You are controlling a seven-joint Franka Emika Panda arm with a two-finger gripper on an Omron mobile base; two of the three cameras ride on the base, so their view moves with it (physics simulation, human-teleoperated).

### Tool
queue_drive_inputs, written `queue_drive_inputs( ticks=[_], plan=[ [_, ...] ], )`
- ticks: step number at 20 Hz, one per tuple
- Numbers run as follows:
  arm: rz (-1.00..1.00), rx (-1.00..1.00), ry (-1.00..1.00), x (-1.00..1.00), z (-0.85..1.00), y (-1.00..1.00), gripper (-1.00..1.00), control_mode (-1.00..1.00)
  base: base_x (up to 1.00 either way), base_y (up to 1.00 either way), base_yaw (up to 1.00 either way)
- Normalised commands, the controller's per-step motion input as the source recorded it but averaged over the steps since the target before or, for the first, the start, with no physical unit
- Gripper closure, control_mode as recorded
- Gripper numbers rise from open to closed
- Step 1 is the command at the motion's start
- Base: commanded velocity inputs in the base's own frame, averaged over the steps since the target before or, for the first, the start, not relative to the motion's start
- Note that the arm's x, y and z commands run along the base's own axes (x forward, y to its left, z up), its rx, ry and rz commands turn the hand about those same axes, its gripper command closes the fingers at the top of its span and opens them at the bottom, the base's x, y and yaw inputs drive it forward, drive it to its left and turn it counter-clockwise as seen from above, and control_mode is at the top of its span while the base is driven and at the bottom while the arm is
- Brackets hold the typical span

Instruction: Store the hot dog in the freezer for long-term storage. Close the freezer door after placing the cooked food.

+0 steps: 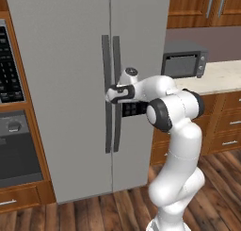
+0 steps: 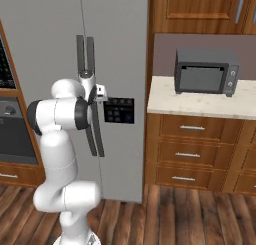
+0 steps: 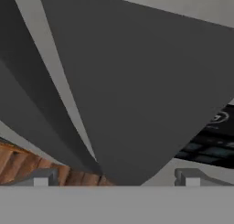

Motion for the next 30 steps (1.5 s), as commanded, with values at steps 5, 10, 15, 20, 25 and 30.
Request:
queue_drive_inputs(
  ticks=[5, 10, 15, 20, 25, 30],
  plan=[
    [-0.17, -0.01, -0.02, 0.19, 0.17, 0.0, -1.0, -1.0, 0.0, 0.0, 0.0],
    [-0.15, -0.03, -0.04, 0.27, 0.13, 0.0, -1.0, -1.0, 0.0, 0.0, 0.0],
    [-0.06, 0.01, -0.04, 0.27, 0.04, -0.04, -1.0, -1.0, 0.0, 0.0, 0.0],
    [-0.01, 0.05, -0.16, 0.49, 0.06, -0.3, -1.0, -1.0, 0.0, 0.0, 0.0],
    [0.01, 0.0, -0.05, 0.65, 0.04, -0.04, -1.0, -1.0, 0.0, 0.0, 0.0],
    [-0.05, 0.0, 0.17, 0.97, 0.0, -0.05, -1.0, -1.0, 0.0, 0.0, 0.0]
  ],
)
